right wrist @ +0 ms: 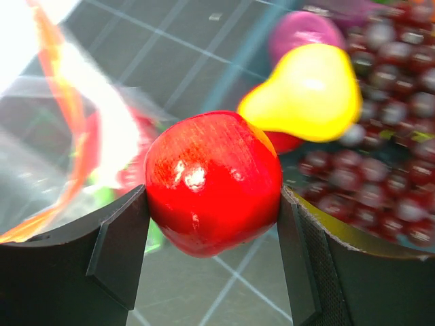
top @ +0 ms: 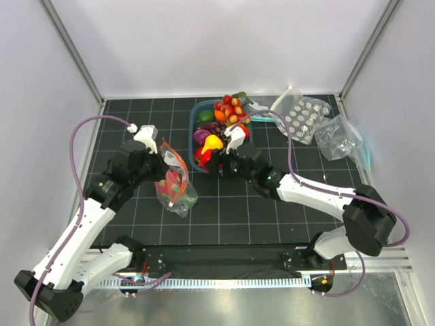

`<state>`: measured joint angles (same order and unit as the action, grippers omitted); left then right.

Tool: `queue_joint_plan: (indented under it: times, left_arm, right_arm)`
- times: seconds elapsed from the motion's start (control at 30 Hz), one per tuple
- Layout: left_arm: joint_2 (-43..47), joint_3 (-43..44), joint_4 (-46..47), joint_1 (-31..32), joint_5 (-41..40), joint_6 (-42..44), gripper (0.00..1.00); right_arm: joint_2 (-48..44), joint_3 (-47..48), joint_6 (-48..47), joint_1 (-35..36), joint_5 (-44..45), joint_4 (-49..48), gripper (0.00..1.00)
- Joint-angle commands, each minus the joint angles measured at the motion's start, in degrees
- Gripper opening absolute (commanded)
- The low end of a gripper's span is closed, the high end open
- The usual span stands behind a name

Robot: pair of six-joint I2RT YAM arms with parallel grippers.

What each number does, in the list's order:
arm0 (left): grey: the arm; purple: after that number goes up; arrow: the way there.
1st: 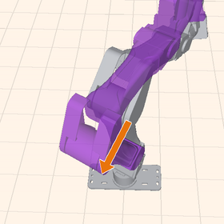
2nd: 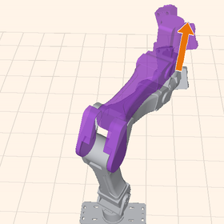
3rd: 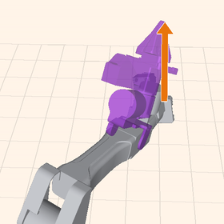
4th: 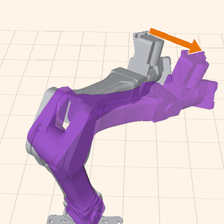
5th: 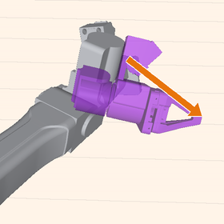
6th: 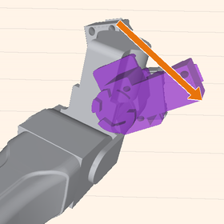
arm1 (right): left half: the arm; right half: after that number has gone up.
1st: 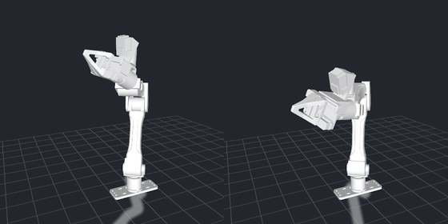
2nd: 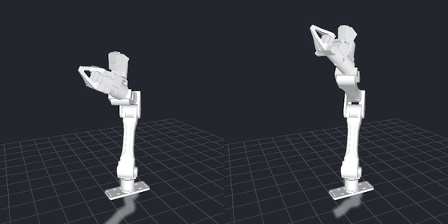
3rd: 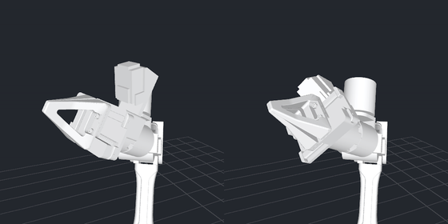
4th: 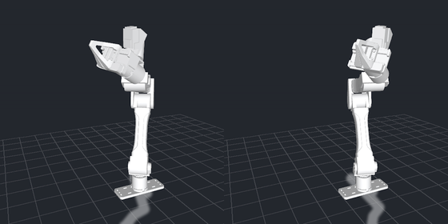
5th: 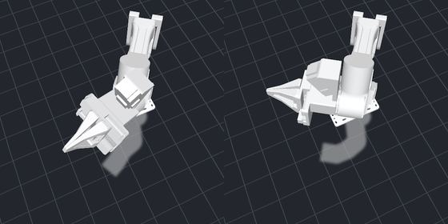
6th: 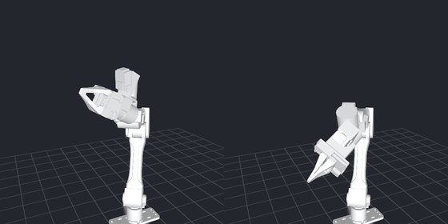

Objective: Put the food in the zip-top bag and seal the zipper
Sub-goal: Pick up the fake fruit from the bin, then place the fake fruit in the zipper food storage bag.

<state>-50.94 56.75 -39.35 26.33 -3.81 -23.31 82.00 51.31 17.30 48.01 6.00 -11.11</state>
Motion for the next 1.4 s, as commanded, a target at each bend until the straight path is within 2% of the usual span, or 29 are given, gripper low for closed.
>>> queue_joint_plan:
  times: [0.0, 0.17, 0.43, 0.8, 0.97, 1.1, 1.17, 1.27, 1.3, 1.37]
  left_arm:
    - [0.7, -0.1, 1.9, -0.2, 2.1, 1.1, 0.0]
    - [1.1, -0.2, 1.9, -0.2, 1.9, 1.2, 0.0]
    - [2.0, -0.2, 2.0, -0.2, 1.7, 1.2, 0.0]
    - [5.1, -0.6, 2.8, -0.2, 1.4, 1.5, 0.0]
    - [5.8, -0.9, 3.4, -0.2, 2.1, 1.6, 0.0]
    - [5.7, -0.8, 3.3, -0.2, 2.2, 1.6, 0.0]
    - [5.7, -0.9, 3.3, -0.2, 2.4, 1.6, 0.0]
    - [5.8, -0.9, 3.3, -0.2, 2.4, 1.6, 0.0]
    - [5.8, -0.9, 3.3, -0.2, 2.2, 1.5, 0.0]
    - [5.8, -0.9, 3.3, -0.2, 2.2, 1.6, 0.0]
  right_arm:
    - [-3.6, 0.0, 0.5, 2.9, -3.6, -7.6, 0.51]
    - [-4.7, 0.7, -0.7, 8.0, -4.2, -9.6, 0.51]
    - [-5.4, 0.6, -1.8, 11.9, -3.3, -13.5, 0.51]
    - [2.9, 4.6, -1.6, 13.8, -3.0, -15.1, 0.51]
    - [6.0, 7.3, -1.2, 13.9, -0.6, -12.9, 0.51]
    - [7.3, 7.9, -1.7, 14.0, -0.1, -12.3, 0.62]
    - [7.7, 8.5, -1.8, 14.2, 0.2, -11.8, 0.65]
    - [8.2, 9.3, -2.5, 14.7, 1.1, -10.4, 0.79]
    - [8.2, 9.3, -2.6, 15.0, 1.6, -10.2, 0.9]
    - [7.7, 9.3, -2.7, 15.0, 1.6, -10.0, 0.92]
